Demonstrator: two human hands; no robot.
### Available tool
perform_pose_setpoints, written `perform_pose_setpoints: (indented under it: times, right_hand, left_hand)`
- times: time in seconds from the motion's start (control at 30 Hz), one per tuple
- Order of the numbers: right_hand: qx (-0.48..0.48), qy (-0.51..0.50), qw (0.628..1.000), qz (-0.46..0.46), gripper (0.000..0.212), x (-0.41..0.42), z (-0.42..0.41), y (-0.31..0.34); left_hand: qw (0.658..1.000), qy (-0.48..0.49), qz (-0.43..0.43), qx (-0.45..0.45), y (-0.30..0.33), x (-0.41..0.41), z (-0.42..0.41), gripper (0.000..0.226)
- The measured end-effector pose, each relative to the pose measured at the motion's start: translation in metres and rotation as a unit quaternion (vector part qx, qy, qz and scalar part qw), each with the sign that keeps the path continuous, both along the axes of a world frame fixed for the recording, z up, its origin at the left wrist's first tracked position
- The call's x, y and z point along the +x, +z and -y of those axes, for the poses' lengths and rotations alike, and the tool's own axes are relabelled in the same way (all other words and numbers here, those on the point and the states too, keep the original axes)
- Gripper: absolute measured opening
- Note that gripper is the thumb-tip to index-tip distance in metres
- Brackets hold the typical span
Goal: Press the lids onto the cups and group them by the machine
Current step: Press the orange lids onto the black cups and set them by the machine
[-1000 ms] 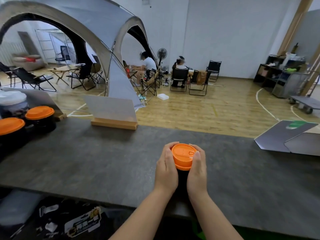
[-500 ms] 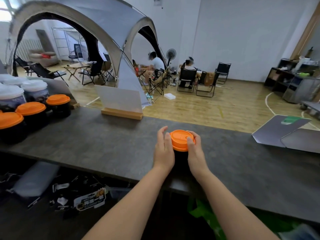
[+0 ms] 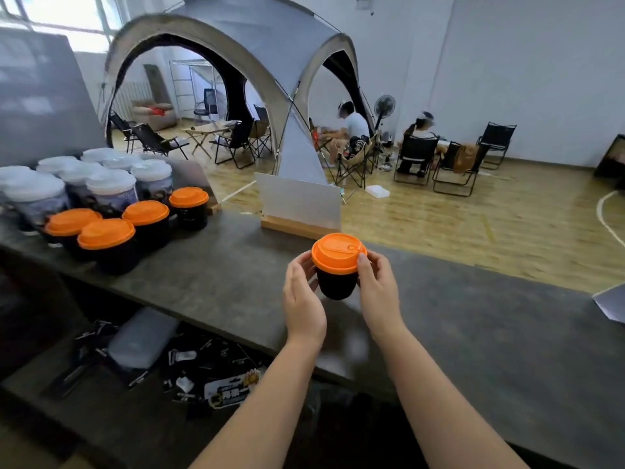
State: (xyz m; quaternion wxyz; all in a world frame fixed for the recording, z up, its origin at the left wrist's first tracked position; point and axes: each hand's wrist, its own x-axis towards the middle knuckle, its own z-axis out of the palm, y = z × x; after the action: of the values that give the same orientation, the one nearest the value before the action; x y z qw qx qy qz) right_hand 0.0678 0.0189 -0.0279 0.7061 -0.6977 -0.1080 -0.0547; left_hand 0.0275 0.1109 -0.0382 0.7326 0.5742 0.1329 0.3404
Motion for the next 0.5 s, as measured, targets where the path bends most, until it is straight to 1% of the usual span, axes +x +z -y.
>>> perform_pose_setpoints:
  times: [0.13, 0.27, 0.37, 0.5]
  right_hand:
    - [-0.006, 0.016, 1.0, 0.008, 0.023, 0.009, -0.072, 0.009]
    - [-0.007, 0.035, 0.999, -0.031, 0.037, 0.026, -0.143, 0.011]
    - [-0.003, 0.054, 0.998, -0.044, 0.038, 0.039, -0.192, 0.009]
    - [-0.008, 0.07, 0.996, -0.046, 0.048, 0.057, -0.243, 0.004]
  left_hand:
    - [1.0, 0.012, 0.007, -0.003, 0.002, 0.008, -0.062, 0.036]
    - [0.999, 0.033, -0.004, 0.014, 0.0, 0.023, -0.129, 0.041]
    - [0.999, 0.038, -0.012, 0.004, 0.003, 0.039, -0.182, 0.045]
    - [1.0, 0.001, -0.021, -0.024, 0.004, 0.062, -0.238, 0.043]
